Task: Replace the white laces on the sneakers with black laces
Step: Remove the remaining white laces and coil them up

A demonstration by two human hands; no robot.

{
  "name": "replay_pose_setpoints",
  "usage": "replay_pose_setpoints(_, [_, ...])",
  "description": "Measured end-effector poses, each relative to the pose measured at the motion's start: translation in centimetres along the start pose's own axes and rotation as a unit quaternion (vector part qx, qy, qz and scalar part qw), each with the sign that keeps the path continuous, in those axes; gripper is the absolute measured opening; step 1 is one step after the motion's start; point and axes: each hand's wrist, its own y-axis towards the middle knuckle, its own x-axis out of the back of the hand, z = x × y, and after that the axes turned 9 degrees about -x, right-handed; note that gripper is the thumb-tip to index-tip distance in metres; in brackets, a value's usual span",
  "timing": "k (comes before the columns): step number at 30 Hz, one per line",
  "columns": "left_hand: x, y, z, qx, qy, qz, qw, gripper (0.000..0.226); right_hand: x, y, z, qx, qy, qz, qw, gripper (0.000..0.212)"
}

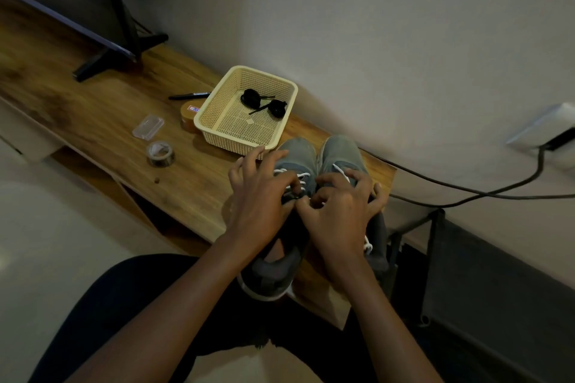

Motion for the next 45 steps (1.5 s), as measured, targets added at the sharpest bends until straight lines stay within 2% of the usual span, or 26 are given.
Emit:
replay_pose_setpoints(4, [-0.31,0.02,0.03,0.002,0.011,-0.010,1.000,0.013,0.05,0.02,-0.04,-0.004,-0.004,0.001,1.000,0.022])
replay_pose_setpoints(7, [0.03,0.22,0.11,0.068,-0.076,-0.070,0.992,0.009,-0.01,0.03,-0.11,-0.005,-0.007,0.005,1.000,0.022])
replay_pose_setpoints(9, [0.31,0.38,0.22,0.102,-0.127,-0.083,0.983,0.012,-0.06,0.03,-0.20,-0.003,-0.007,0.003,1.000,0.020])
replay_pose_setpoints(11, [0.39,0.34,0.18,0.089,-0.138,-0.061,0.985,0.023,-0.10,0.02,-0.22,-0.002,-0.010,-0.002,1.000,0.020])
replay_pose_setpoints(14, [0.07,0.10,0.01,0.018,-0.104,-0.013,0.994,0.041,-0.08,0.00,-0.17,-0.001,-0.005,-0.004,1.000,0.021])
replay_pose_setpoints(17, [-0.15,0.00,0.12,0.003,-0.047,0.010,0.999,0.030,-0.08,-0.02,-0.14,0.000,0.003,0.003,1.000,0.021])
replay_pose_setpoints(22, [-0.12,0.06,0.30,0.021,-0.041,-0.026,0.999,0.011,-0.04,0.01,-0.11,0.003,0.006,-0.005,1.000,0.020])
replay_pose_setpoints(25, [-0.13,0.00,0.11,0.053,-0.080,-0.049,0.994,0.016,-0.06,-0.04,-0.17,0.002,0.005,-0.006,1.000,0.018])
replay_pose_setpoints(28, [0.20,0.11,0.23,0.125,-0.151,-0.105,0.975,0.015,-0.01,-0.04,-0.06,0.000,0.004,-0.024,1.000,0.016])
replay_pose_setpoints(30, [0.29,0.38,0.48,0.159,-0.178,-0.114,0.964,0.013,0.00,-0.10,-0.05,0.001,0.015,-0.035,0.999,0.012])
replay_pose_setpoints(32, [0.34,0.49,0.50,0.145,-0.183,-0.080,0.969,0.019,0.01,-0.10,-0.01,0.004,0.022,-0.043,0.999,0.011])
replay_pose_setpoints(35, [0.23,0.25,0.25,0.059,-0.143,-0.011,0.988,0.040,0.05,-0.10,0.09,0.008,0.013,-0.038,0.999,0.014])
replay_pose_setpoints(38, [0.03,-0.06,0.03,0.009,-0.084,0.014,0.996,0.025,0.06,-0.06,0.01,0.007,0.024,-0.032,0.999,0.010])
replay_pose_setpoints(41, [0.00,-0.06,0.27,0.022,-0.052,-0.006,0.998,0.015,-0.10,0.04,0.01,0.005,0.024,-0.022,0.999,0.015])
replay_pose_setpoints(45, [-0.10,-0.04,0.20,0.051,-0.085,-0.026,0.995,0.020,-0.19,-0.05,-0.20,0.002,0.017,-0.008,1.000,0.020])
